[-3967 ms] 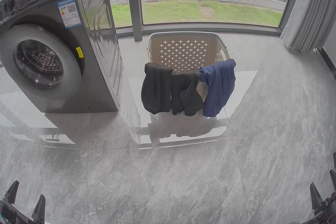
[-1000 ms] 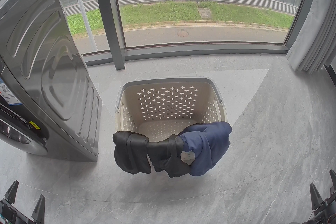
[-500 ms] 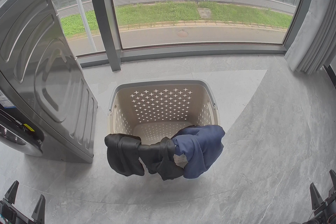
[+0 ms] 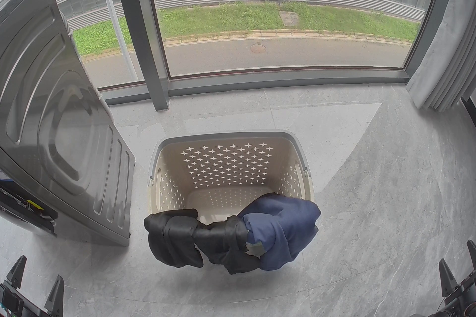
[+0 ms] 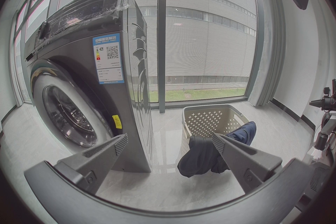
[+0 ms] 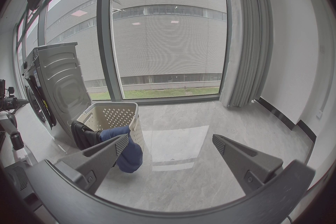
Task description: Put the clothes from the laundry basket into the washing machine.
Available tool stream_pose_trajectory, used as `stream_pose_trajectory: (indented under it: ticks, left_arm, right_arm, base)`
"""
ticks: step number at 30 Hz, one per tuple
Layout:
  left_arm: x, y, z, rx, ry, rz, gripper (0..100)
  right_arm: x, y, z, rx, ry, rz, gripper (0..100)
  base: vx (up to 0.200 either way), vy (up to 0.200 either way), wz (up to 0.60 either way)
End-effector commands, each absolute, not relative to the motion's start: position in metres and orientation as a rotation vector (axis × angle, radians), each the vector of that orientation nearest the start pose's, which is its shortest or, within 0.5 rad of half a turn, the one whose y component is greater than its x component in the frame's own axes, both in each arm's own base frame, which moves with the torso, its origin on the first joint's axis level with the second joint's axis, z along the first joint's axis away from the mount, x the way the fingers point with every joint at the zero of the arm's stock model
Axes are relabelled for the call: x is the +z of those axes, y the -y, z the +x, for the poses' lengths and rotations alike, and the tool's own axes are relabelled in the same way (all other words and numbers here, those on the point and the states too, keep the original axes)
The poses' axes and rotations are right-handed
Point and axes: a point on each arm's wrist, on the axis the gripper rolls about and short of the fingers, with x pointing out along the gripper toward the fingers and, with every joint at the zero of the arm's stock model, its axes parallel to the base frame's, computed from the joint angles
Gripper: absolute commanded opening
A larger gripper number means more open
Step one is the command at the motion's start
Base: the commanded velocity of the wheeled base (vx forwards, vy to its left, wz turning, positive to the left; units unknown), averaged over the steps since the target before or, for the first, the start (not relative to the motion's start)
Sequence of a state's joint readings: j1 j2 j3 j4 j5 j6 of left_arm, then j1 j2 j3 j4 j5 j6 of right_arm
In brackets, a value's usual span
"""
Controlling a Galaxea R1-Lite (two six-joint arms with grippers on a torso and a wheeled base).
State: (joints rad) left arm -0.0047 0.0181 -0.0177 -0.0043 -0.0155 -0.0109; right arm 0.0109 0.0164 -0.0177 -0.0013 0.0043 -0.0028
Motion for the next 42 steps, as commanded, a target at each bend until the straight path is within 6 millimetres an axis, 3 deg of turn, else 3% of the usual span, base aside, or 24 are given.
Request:
stream_pose_trajectory:
  ticks: [1, 15, 21, 30, 36, 42]
  left_arm:
    - [0.076, 0.0002, -0.0228, -0.02, 0.004, -0.012, 100]
    - [0.076, 0.0002, -0.0227, -0.02, 0.003, -0.014, 100]
    - [0.076, 0.0002, -0.0228, -0.02, 0.004, -0.014, 100]
    - [0.076, 0.0002, -0.0227, -0.02, 0.003, -0.015, 100]
    - [0.076, 0.0002, -0.0227, -0.02, 0.003, -0.015, 100]
    - [0.076, 0.0002, -0.0227, -0.02, 0.003, -0.015, 100]
  right_arm:
    - [0.0758, 0.0001, -0.0222, 0.015, -0.006, -0.003, 100]
    - [0.0757, 0.0001, -0.0221, 0.015, -0.009, -0.003, 100]
    - [0.0758, 0.0001, -0.0221, 0.015, -0.008, -0.003, 100]
    - [0.0757, 0.0001, -0.0221, 0.015, -0.009, -0.003, 100]
    - [0.0757, 0.0001, -0.0221, 0.015, -0.009, -0.003, 100]
    - [0.0758, 0.0001, -0.0221, 0.015, -0.008, -0.003, 100]
  base:
    - [0.0, 0.0, 0.0]
    - [0.171, 0.0, 0.0]
    - [0.0, 0.0, 0.0]
    - [0.2, 0.0, 0.0]
    - [0.0, 0.0, 0.0]
    - [0.2, 0.0, 0.0]
